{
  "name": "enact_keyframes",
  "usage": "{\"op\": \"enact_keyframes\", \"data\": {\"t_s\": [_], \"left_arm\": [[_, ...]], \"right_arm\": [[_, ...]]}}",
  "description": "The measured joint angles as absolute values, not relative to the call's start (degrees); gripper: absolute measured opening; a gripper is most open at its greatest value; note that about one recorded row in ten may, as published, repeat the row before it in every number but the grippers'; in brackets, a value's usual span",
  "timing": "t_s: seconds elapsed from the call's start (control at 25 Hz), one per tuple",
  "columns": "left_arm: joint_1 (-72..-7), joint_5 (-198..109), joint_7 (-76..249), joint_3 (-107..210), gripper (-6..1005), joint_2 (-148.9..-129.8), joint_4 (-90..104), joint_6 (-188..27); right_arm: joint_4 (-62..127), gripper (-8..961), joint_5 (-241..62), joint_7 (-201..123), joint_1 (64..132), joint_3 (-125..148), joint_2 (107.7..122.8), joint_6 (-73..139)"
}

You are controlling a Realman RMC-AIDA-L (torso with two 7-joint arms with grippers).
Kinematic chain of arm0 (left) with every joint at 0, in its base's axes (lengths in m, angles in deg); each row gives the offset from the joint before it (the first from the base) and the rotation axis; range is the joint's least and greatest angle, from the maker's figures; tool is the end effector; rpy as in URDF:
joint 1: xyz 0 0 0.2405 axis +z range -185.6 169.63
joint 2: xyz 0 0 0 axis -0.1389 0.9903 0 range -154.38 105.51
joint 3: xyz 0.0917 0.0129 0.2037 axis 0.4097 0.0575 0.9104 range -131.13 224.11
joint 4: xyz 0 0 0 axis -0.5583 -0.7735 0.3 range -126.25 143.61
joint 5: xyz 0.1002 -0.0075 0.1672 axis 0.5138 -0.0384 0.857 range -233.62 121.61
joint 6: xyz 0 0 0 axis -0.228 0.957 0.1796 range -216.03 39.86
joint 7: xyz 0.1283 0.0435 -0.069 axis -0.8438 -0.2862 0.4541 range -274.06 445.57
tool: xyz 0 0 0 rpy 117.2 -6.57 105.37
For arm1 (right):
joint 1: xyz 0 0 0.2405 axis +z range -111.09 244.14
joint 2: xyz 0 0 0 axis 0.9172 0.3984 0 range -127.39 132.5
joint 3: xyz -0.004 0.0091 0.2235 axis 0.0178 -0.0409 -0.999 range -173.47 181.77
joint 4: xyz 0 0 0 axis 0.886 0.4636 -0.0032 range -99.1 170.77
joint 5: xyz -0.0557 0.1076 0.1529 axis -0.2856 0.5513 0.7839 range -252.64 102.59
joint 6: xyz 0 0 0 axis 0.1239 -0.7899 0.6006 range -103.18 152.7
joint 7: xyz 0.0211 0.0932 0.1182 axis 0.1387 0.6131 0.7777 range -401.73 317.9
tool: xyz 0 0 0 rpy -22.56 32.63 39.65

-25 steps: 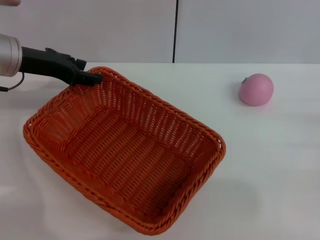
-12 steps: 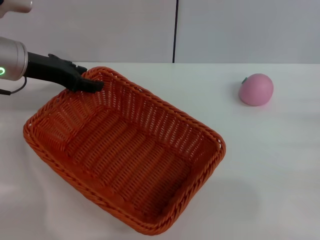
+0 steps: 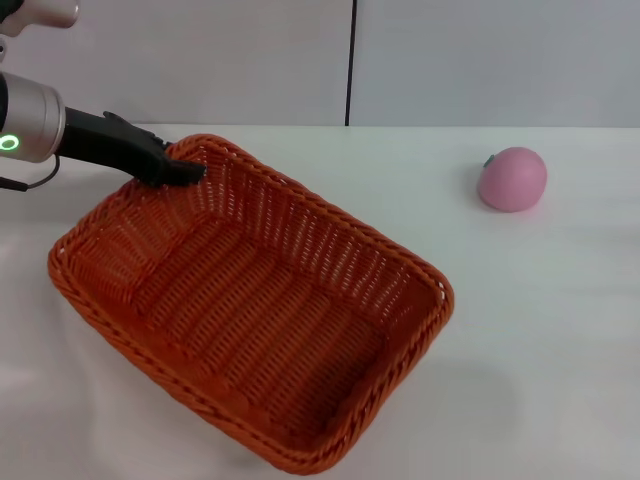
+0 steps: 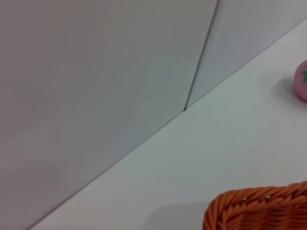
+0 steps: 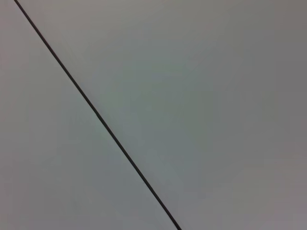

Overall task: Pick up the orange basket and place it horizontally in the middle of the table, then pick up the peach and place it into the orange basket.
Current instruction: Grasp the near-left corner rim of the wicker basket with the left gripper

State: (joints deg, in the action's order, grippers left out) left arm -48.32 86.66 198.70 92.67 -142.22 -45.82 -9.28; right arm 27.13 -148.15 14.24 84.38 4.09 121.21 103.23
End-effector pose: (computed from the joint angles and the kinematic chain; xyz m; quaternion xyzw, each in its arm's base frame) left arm -0.2151 0.3727 0.0425 -0.9303 -0.2984 0.0125 0.2130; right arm 0.3590 0.2653 0.0970 -0.4894 0.4007 0.5004 0.5913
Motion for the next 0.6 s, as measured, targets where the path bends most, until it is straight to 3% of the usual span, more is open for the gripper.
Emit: {"op": "enact_keyframes", "data": {"t_s": [0.16,0.36,0.6], "left_arm": [[-48.3,86.4,198.5,92.8,492,-142.3,-46.3,-9.4],[-48.1,86.2,198.1,95.2,252,-142.46,-47.0,-10.4],[-47.8,86.2,199.1,96.1,199,-142.56,-47.4,-11.4]], "right_arm": [[27.1,696,-148.1,14.2,84.4,4.1,121.22,103.2],[27.1,696,-147.9,14.3,84.2,2.8,121.27,103.1],[27.4,696,-147.4,14.3,84.0,2.4,121.3,103.1]]}}
